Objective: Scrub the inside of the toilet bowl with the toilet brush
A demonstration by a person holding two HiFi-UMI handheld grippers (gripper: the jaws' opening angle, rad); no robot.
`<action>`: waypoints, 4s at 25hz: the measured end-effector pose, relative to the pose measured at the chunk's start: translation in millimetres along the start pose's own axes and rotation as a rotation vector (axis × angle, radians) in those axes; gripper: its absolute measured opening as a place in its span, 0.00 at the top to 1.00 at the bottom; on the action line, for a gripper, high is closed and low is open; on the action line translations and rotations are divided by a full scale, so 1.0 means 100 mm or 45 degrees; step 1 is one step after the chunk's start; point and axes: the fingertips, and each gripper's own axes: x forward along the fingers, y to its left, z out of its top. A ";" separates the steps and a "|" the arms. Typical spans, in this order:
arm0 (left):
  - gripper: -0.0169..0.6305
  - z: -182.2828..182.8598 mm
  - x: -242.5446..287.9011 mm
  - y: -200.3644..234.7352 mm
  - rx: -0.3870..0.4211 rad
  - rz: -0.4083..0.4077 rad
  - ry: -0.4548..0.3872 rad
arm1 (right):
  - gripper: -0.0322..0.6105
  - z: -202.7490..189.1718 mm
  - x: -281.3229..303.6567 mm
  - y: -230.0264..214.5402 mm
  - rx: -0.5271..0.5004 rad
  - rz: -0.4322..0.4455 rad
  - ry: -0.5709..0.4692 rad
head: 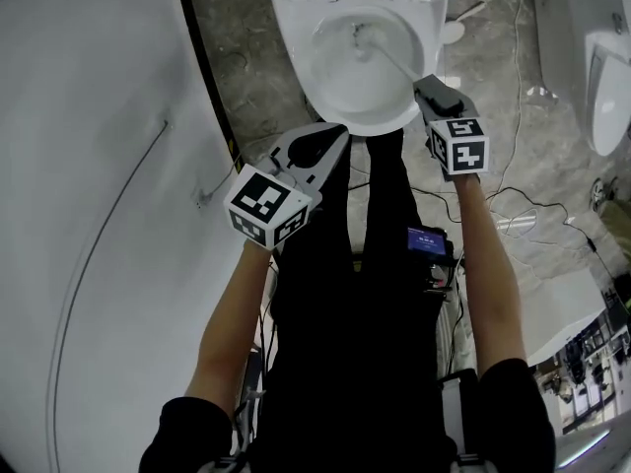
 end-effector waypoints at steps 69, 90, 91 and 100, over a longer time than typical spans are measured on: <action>0.96 -0.33 0.31 0.11 -0.023 -0.008 0.118 | 0.71 0.11 0.60 0.64 -0.349 0.308 0.093; 0.96 -0.40 0.46 0.03 -0.035 -0.025 0.161 | 0.71 -0.31 0.39 0.70 -0.429 0.453 0.185; 0.96 -0.39 0.47 0.02 -0.034 -0.027 0.163 | 0.71 -0.33 0.38 0.70 -0.439 0.460 0.192; 0.96 -0.40 0.51 0.02 -0.029 -0.035 0.174 | 0.71 -0.50 0.27 0.68 -0.494 0.504 0.247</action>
